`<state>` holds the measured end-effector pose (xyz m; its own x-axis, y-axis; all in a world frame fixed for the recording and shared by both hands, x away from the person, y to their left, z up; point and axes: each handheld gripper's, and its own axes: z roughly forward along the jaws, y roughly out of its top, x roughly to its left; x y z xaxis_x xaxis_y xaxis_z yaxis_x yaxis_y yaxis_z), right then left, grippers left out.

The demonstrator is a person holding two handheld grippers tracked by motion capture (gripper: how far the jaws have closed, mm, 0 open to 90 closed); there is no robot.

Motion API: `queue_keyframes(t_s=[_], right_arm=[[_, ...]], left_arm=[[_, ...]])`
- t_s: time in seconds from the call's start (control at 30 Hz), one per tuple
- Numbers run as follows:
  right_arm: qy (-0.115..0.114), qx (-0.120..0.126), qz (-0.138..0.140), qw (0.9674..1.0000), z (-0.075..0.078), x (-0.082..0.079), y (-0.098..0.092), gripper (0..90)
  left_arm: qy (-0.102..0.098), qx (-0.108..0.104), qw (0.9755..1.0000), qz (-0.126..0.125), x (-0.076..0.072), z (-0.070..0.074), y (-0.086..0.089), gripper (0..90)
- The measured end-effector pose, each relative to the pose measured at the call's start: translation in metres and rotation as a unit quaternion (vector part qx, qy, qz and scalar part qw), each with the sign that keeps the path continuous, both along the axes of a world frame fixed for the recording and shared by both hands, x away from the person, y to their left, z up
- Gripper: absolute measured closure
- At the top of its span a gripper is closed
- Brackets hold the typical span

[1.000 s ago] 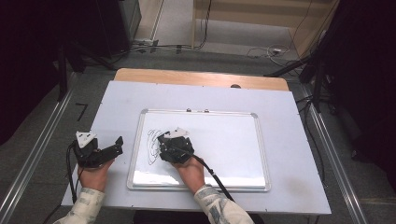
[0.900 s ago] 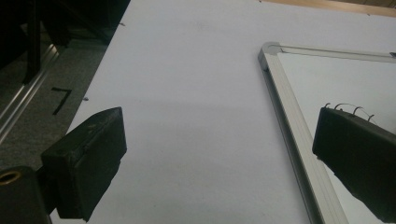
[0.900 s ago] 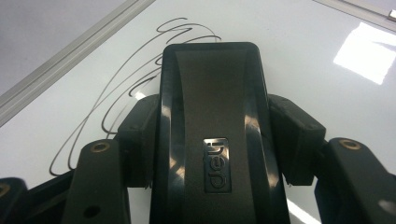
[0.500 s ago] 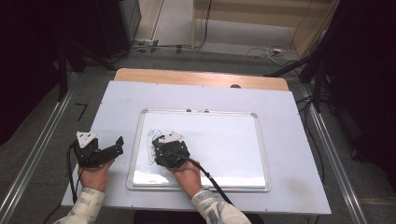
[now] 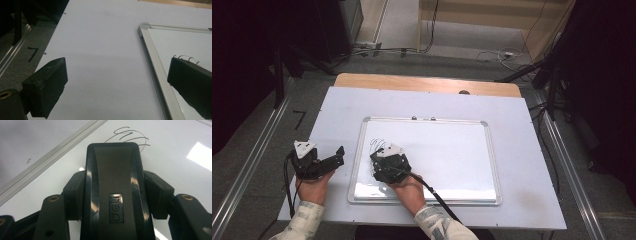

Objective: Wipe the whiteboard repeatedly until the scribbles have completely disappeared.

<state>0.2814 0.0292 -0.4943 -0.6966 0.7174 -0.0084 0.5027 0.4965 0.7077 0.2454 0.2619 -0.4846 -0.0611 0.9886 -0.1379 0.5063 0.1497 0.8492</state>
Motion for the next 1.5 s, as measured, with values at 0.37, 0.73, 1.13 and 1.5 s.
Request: queue_keyframes(t_s=[0.37, 0.73, 1.13, 1.5], right_arm=[[-0.002, -0.007, 0.018, 0.9998, 0.0, -0.007, 0.006, 39.2], [-0.001, -0.008, 0.024, 0.9997, 0.0, -0.009, 0.016, 39.2], [0.0, -0.007, 0.024, 0.9997, 0.0, -0.002, 0.023, 39.1], [0.0, -0.007, 0.014, 0.9999, 0.0, 0.004, 0.018, 39.1]], left_arm=[[0.0, 0.0, 1.0, 0.0, 0.0, 0.0, 0.0, 3.3], [-0.001, 0.001, 1.0, 0.0, 0.001, 0.0, 0.0, 3.3], [-0.001, -0.001, 1.0, 0.003, -0.002, 0.0, 0.002, 3.3], [-0.002, -0.003, 1.0, 0.009, -0.004, 0.0, 0.005, 3.3]])
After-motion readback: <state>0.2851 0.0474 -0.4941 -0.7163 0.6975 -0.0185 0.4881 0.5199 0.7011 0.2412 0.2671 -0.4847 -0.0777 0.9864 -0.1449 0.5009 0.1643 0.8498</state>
